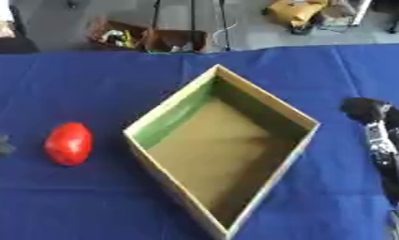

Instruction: Pick up objects on the table and place them in the box.

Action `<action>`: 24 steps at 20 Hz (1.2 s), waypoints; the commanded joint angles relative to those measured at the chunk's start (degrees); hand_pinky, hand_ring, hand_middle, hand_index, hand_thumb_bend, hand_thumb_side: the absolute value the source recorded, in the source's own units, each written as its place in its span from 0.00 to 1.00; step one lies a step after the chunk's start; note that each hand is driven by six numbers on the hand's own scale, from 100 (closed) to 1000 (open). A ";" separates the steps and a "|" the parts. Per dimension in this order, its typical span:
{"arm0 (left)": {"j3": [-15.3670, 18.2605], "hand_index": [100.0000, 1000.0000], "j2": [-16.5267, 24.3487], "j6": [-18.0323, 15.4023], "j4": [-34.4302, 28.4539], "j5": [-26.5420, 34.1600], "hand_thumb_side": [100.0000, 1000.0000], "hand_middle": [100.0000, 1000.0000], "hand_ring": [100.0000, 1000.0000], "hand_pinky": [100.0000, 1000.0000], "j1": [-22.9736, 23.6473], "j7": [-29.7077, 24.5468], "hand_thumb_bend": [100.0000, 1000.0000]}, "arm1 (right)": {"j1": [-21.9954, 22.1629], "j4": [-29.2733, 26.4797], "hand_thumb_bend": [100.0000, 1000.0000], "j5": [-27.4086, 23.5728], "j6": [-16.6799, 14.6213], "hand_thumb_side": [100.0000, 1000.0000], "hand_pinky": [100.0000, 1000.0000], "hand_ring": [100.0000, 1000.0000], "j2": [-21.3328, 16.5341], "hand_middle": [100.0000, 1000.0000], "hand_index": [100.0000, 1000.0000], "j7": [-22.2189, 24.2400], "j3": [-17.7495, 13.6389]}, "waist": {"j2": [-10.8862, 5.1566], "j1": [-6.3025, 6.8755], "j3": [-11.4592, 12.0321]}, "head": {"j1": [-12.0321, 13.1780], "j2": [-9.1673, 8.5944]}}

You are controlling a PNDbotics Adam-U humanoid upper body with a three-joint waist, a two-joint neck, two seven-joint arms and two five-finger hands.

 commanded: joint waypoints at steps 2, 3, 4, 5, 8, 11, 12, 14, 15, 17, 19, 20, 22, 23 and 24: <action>0.19 0.86 0.93 0.58 -1.08 -13.08 0.52 0.64 0.60 0.57 -0.72 4.38 0.00 | -0.26 -0.57 0.00 0.34 0.08 0.81 0.83 0.80 -0.60 0.59 0.71 0.13 0.00 | -1.18 -0.02 -0.01 | -0.01 -0.24; -0.17 0.86 0.78 0.85 -1.08 -14.44 0.53 0.64 0.60 0.57 -0.67 4.90 0.00 | -0.27 -0.57 0.00 0.34 0.08 0.81 0.83 0.80 -0.58 0.59 0.71 0.15 0.00 | -1.15 -0.02 -0.05 | 0.00 -0.25; -0.50 0.86 0.64 1.06 -1.08 -15.19 0.53 0.64 0.60 0.57 -0.63 5.23 0.00 | -0.27 -0.57 0.00 0.35 0.08 0.81 0.83 0.80 -0.56 0.59 0.71 0.17 0.01 | -1.13 -0.03 -0.07 | -0.01 -0.26; -0.80 0.86 0.53 1.24 -1.08 -15.46 0.54 0.64 0.60 0.57 -0.59 5.40 0.00 | -0.27 -0.57 0.00 0.35 0.07 0.81 0.83 0.80 -0.55 0.59 0.71 0.19 0.00 | -1.10 -0.03 -0.09 | -0.02 -0.26; -2.19 0.88 0.75 2.08 -1.08 -11.28 0.68 0.66 0.63 0.61 -0.34 4.49 0.00 | -0.23 -0.57 0.00 0.35 0.05 0.81 0.83 0.80 -0.56 0.59 0.71 0.27 0.03 | -1.09 -0.03 -0.17 | -0.04 0.13; -2.91 0.93 4.51 2.75 -1.08 -2.81 0.74 0.70 0.67 0.65 -0.81 0.62 0.00 | -0.03 -0.57 0.00 0.37 0.08 0.81 0.83 0.80 -0.70 0.59 0.71 0.25 -0.05 | -1.28 0.12 -0.13 | -0.07 1.53; -2.71 0.94 6.39 2.86 -1.08 -0.93 0.75 0.72 0.68 0.66 -1.16 -0.80 0.00 | 0.04 -0.57 0.00 0.38 0.11 0.81 0.83 0.80 -0.76 0.59 0.71 0.23 -0.07 | -1.35 0.21 -0.11 | -0.03 2.07; -2.62 0.97 10.37 3.33 -1.08 3.26 0.77 0.74 0.71 0.68 -1.92 -3.72 0.00 | 0.11 -0.57 0.00 0.42 0.17 0.81 0.83 0.80 -0.85 0.59 0.70 0.23 -0.11 | -1.45 0.40 -0.22 | 0.03 3.01; -2.50 0.98 11.99 3.57 -1.08 5.09 0.78 0.76 0.72 0.70 -2.24 -5.06 0.00 | 0.13 -0.57 0.00 0.43 0.19 0.81 0.83 0.80 -0.90 0.59 0.70 0.22 -0.12 | -1.48 0.48 -0.26 | 0.05 3.25; -2.32 1.00 16.85 4.10 -1.08 7.47 0.74 0.78 0.75 0.71 -2.99 -8.22 0.00 | 0.27 -0.57 0.00 0.53 0.20 0.81 0.83 0.80 -1.05 0.59 0.70 0.23 -0.14 | -1.54 0.72 -0.40 | 0.12 3.45; -1.84 1.00 21.87 4.73 -1.08 7.56 0.68 0.79 0.75 0.70 -3.67 -11.34 0.00 | 0.42 -0.57 0.00 0.67 0.20 0.81 0.83 0.80 -1.19 0.59 0.70 0.29 -0.13 | -1.56 0.92 -0.51 | 0.09 3.46; -1.74 1.00 23.95 5.01 -1.08 7.69 0.67 0.79 0.75 0.70 -3.91 -12.62 0.00 | 0.49 -0.57 0.00 0.74 0.16 0.80 0.83 0.80 -1.26 0.59 0.70 0.32 -0.12 | -1.57 0.99 -0.56 | 0.08 3.41; -1.66 1.00 27.97 5.37 -1.08 8.09 0.62 0.79 0.76 0.70 -4.29 -15.03 0.00 | 0.67 -0.57 0.00 0.88 0.14 0.80 0.83 0.80 -1.39 0.59 0.70 0.36 -0.13 | -1.62 1.15 -0.62 | 0.06 3.26; -1.54 1.00 29.10 5.45 -1.08 8.38 0.62 0.79 0.76 0.70 -4.44 -15.90 0.00 | 0.72 -0.57 0.00 0.94 0.14 0.80 0.83 0.80 -1.42 0.59 0.70 0.37 -0.14 | -1.64 1.18 -0.63 | 0.05 3.21; -1.71 1.00 31.05 5.53 -1.08 8.66 0.64 0.82 0.77 0.71 -4.60 -17.14 0.00 | 0.82 -0.57 0.00 1.02 0.15 0.80 0.83 0.80 -1.49 0.59 0.70 0.39 -0.14 | -1.63 1.29 -0.65 | -0.02 3.08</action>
